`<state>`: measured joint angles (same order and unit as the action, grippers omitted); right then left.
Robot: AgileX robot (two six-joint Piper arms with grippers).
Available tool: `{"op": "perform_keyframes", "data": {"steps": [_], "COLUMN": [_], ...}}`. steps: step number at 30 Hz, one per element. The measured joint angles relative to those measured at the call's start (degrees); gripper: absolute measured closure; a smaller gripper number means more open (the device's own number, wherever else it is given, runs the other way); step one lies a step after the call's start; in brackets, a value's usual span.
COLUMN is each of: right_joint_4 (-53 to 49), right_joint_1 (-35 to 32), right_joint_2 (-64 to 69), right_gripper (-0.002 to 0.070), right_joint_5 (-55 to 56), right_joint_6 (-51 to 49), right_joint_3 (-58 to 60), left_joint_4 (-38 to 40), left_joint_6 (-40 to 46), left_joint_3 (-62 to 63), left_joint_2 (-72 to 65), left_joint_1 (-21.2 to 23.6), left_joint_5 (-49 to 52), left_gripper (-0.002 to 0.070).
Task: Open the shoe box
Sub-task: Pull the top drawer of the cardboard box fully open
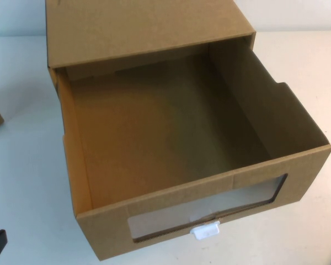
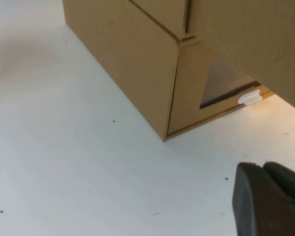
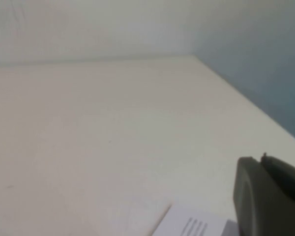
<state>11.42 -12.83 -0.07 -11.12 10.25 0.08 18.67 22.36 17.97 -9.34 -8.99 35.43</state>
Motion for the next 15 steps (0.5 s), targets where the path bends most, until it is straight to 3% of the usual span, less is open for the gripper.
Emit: {"op": "perform_keyframes", "data": {"steps": [9,15], "right_joint_4": [-9.39,-11.42], "right_joint_1": [9.41,11.09], "right_joint_2": [-0.41,-0.41], "right_gripper": [0.0694,0.0694], "right_joint_5": [-4.77,-8.72], "right_joint_6": [-7.85,-7.85], "right_joint_3": [1.61,1.61], "left_joint_4": [0.0,0.0], "left_joint_6": [0.0,0.0], "left_joint_3": [0.0,0.0], "left_joint_2": [0.0,0.0], "left_joint_1": [0.0,0.0], "left_joint_5": [0.11,0.11], "left_gripper": [0.068,0.068]}}
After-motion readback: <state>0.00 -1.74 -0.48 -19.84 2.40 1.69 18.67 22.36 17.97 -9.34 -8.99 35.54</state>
